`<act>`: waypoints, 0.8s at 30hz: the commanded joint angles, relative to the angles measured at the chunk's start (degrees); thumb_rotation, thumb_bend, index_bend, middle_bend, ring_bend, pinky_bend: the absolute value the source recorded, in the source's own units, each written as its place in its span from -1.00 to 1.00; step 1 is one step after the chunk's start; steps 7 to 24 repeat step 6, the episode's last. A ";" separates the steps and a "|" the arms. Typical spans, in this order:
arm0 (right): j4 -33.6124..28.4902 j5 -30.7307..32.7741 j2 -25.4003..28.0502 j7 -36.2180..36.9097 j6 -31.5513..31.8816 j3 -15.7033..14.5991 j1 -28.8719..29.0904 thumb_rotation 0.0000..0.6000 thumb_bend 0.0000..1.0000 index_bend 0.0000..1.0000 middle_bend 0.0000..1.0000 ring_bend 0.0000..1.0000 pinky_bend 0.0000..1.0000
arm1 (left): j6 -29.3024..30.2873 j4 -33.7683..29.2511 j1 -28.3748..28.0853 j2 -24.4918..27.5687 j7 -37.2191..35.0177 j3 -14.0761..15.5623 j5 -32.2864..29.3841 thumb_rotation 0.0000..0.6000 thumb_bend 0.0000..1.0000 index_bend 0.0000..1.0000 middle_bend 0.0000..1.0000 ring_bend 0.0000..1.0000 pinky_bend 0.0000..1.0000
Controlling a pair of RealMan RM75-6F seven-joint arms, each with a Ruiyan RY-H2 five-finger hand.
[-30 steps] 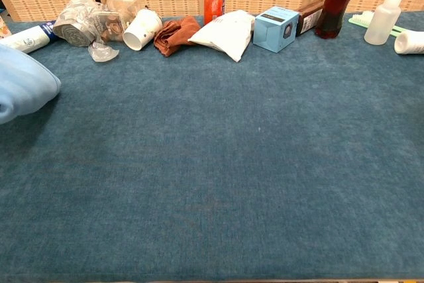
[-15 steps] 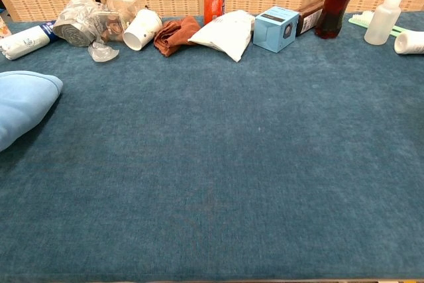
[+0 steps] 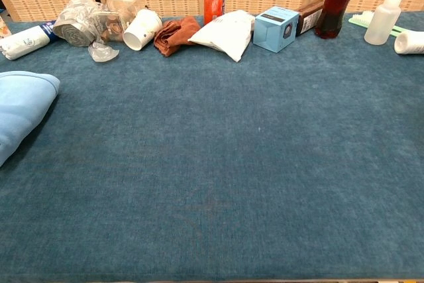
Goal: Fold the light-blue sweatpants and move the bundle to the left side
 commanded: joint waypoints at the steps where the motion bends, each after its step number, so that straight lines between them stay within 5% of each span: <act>1: -0.29 -0.20 0.33 -0.46 -0.15 -0.17 -0.02 1.00 -1.00 -1.00 -1.00 -1.00 -1.00 | 0.29 -12.26 1.56 6.29 1.92 -0.94 -1.82 1.00 -1.00 -1.00 -1.00 -1.00 -1.00; 6: -0.69 -0.43 0.93 -4.14 0.05 -0.20 -0.27 1.00 -1.00 -1.00 -1.00 -1.00 -1.00 | -4.17 -34.47 2.56 13.49 10.15 -2.27 -6.66 1.00 -1.00 -1.00 -1.00 -1.00 -1.00; 24: -0.69 -0.43 0.93 -4.14 0.05 -0.20 -0.27 1.00 -1.00 -1.00 -1.00 -1.00 -1.00 | -4.17 -34.47 2.56 13.49 10.15 -2.27 -6.66 1.00 -1.00 -1.00 -1.00 -1.00 -1.00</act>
